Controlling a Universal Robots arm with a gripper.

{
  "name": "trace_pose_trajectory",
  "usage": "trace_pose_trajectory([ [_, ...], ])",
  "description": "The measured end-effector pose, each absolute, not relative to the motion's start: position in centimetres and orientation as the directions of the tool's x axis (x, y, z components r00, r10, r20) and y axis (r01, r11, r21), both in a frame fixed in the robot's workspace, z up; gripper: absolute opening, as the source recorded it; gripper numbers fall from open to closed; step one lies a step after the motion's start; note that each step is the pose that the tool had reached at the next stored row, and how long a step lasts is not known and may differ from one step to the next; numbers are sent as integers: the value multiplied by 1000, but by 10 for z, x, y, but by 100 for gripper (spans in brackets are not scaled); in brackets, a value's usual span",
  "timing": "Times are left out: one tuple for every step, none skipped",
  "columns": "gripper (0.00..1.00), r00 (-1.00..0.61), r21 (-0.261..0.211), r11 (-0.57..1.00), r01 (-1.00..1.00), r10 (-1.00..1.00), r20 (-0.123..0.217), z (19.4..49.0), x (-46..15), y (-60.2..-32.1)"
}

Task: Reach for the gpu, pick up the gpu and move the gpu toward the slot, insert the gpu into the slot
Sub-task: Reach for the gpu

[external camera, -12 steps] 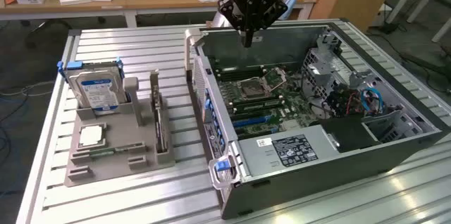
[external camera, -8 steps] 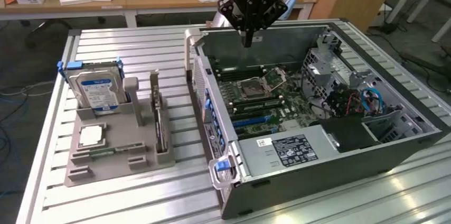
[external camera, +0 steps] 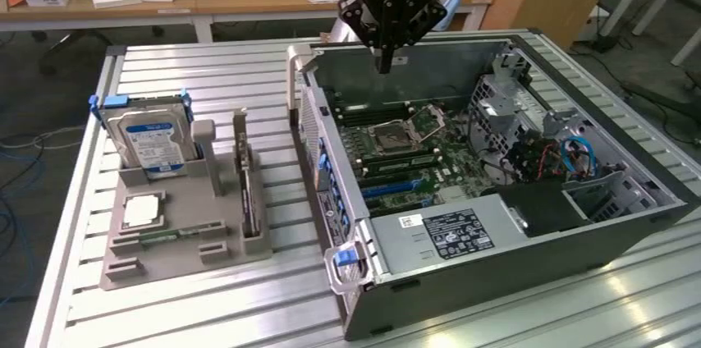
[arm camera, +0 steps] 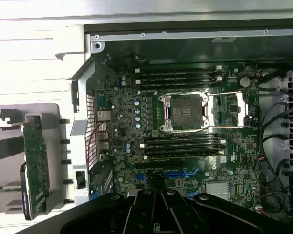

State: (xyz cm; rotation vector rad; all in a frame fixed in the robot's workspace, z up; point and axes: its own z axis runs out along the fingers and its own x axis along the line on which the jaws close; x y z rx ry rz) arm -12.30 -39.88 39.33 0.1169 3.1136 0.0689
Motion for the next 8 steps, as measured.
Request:
trace_pose_trajectory([
  [10,-997,45,996,74,75,-23,393,-124,-399],
  [10,-997,45,996,74,75,-23,393,-125,-399],
  [10,-997,45,996,74,75,-23,393,-127,-399],
  [10,-997,45,996,74,75,-23,393,-129,-399],
  [10,-997,45,996,74,75,-23,393,-130,-399],
  [10,-997,45,996,74,75,-23,393,-132,-399],
  [10,-997,45,996,74,75,-23,393,-134,-399],
  [10,-997,45,996,74,75,-23,393,-136,-399],
])
